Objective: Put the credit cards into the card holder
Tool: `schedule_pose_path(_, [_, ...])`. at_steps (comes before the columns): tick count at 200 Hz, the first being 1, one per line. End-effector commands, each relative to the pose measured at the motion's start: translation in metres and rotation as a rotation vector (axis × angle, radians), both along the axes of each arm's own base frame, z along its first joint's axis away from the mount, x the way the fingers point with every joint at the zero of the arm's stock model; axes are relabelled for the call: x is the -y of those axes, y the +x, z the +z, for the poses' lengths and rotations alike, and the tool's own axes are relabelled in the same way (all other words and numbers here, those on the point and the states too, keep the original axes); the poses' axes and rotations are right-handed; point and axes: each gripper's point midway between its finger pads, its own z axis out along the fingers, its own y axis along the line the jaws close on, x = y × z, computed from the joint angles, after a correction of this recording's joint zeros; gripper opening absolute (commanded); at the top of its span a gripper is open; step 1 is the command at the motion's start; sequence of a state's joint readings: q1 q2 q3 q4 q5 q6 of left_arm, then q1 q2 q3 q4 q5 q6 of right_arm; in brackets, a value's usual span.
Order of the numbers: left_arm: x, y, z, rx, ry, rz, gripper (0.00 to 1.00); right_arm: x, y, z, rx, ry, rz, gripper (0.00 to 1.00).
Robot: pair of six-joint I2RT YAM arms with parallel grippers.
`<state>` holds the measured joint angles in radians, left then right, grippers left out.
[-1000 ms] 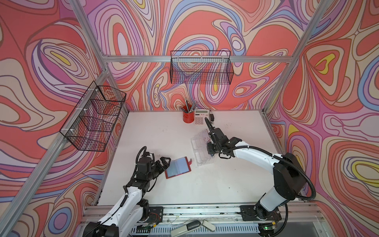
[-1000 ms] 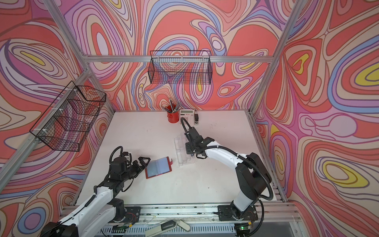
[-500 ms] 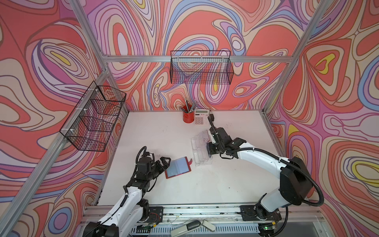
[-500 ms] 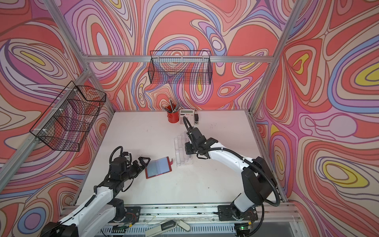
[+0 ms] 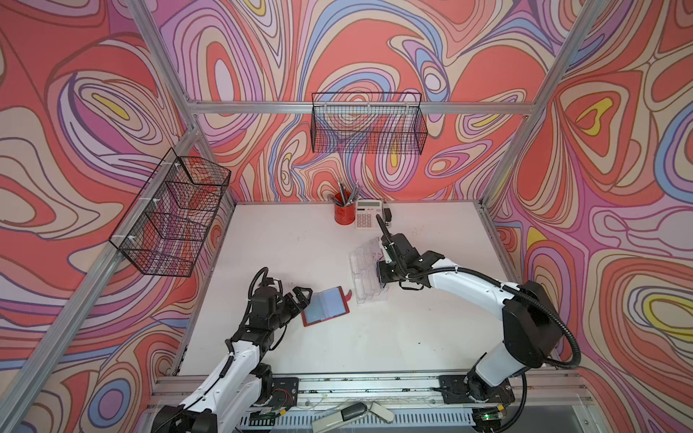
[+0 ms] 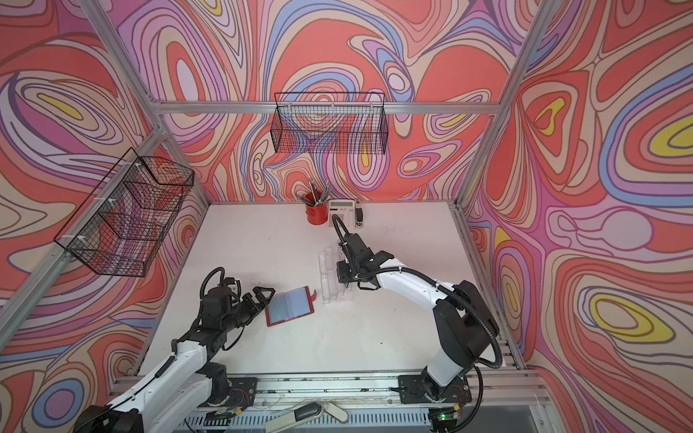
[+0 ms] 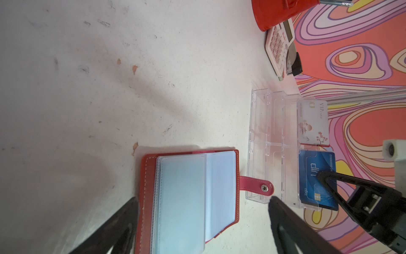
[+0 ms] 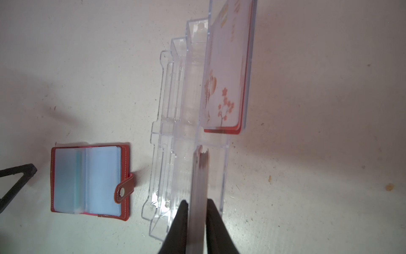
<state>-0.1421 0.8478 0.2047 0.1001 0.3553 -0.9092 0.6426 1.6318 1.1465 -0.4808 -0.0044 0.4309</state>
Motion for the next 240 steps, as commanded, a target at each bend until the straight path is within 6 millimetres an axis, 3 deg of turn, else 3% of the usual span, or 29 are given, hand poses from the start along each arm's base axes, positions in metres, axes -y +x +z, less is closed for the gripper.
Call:
schedule_pose_path(1, [-0.002, 0.003, 0.004, 0.005, 0.010, 0.002, 0.93, -0.004, 0.002, -0.006, -0.025, 0.002, -0.003, 0.19])
schedule_pose_path(70, [-0.002, 0.003, 0.004, 0.002, 0.011, 0.004, 0.93, -0.017, 0.001, -0.009, -0.076, 0.102, 0.031, 0.21])
schedule_pose_path(150, [-0.002, 0.003, 0.004, -0.001, 0.009, 0.003, 0.93, -0.022, -0.004, 0.025, -0.096, 0.282, 0.064, 0.22])
schedule_pose_path(240, [-0.002, 0.003, 0.003, -0.002, 0.009, 0.002, 0.93, -0.011, -0.002, 0.036, -0.070, 0.275, 0.043, 0.19])
